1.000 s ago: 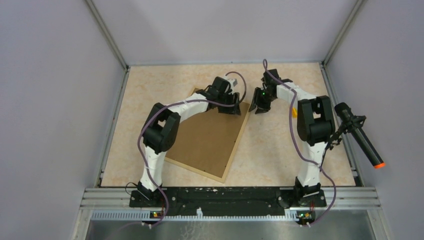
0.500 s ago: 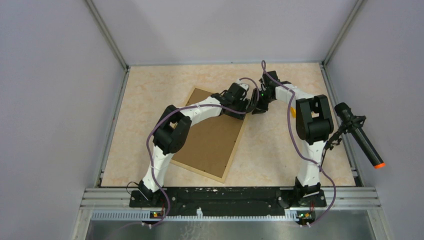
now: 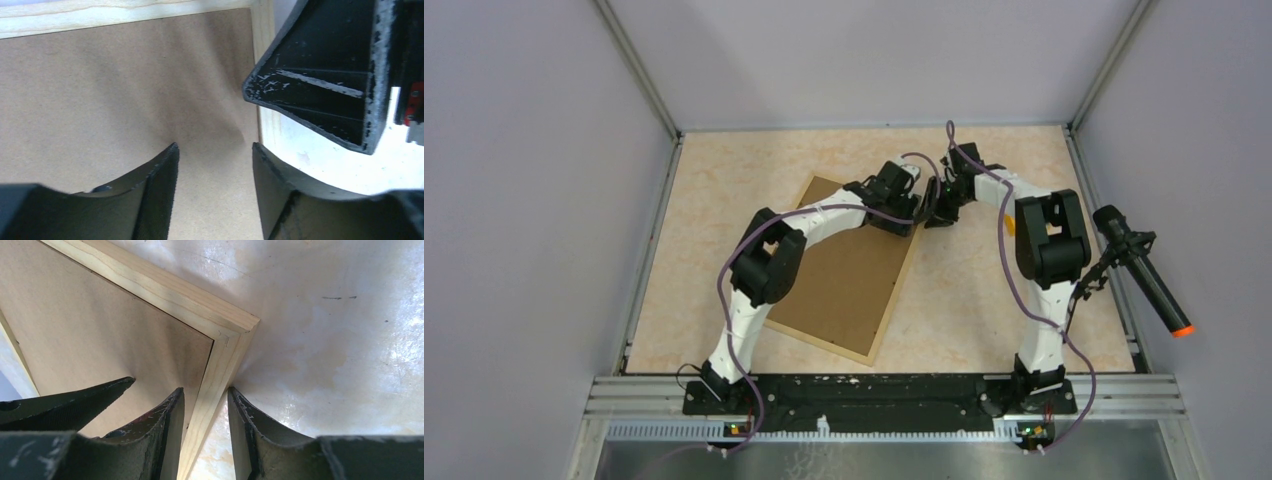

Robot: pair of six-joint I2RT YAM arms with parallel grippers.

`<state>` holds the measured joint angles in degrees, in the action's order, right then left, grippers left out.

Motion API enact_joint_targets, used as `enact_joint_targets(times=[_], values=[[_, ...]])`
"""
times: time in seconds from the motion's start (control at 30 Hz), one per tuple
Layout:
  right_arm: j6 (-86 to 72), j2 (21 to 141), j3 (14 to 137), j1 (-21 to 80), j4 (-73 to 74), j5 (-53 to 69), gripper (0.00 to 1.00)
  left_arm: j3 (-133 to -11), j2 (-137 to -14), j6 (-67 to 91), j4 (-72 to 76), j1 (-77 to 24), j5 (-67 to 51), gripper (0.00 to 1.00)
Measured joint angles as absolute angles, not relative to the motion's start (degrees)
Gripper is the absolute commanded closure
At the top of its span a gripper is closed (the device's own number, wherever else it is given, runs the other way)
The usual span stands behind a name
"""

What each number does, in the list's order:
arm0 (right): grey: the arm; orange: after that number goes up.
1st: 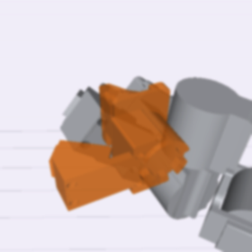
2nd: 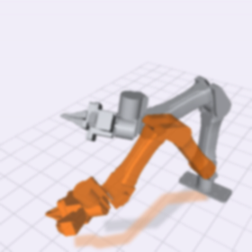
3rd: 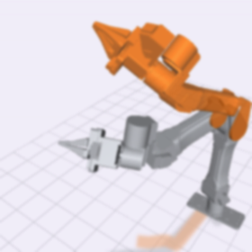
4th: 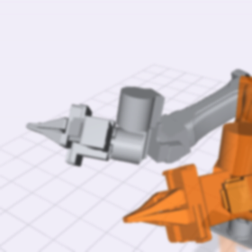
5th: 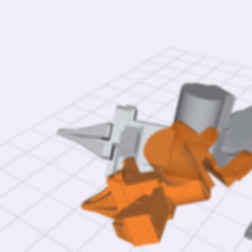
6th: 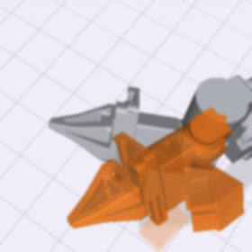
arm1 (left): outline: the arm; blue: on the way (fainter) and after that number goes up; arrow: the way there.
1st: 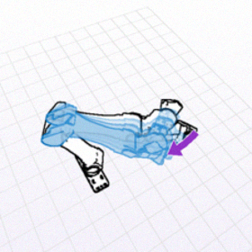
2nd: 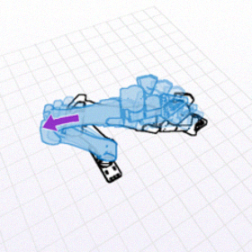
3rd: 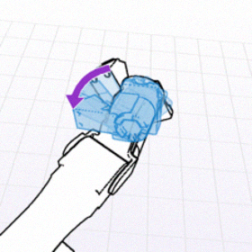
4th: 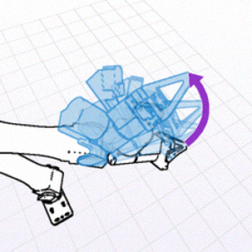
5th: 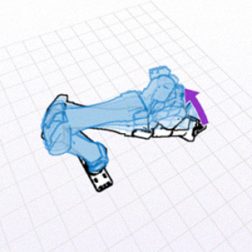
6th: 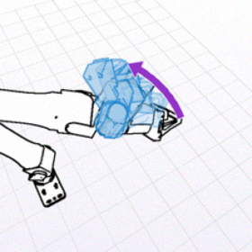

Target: Put the photo into the frame

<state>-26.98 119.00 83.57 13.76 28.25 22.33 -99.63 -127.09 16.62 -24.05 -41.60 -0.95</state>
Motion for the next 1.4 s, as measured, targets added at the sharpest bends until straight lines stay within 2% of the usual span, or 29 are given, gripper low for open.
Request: enact_joint_targets(times=[1.13,1.4], values=[[-27.0,118.8,82.8,13.7,27.4,22.6,0.63,-95.4,-126.0,14.5,-19.0,-44.7,4.5,0.31],[-26.5,118.6,82.5,13.7,26.9,22.6,0.63,-93.4,-124.7,15.6,-17.0,-41.1,-5.8,0.30]])
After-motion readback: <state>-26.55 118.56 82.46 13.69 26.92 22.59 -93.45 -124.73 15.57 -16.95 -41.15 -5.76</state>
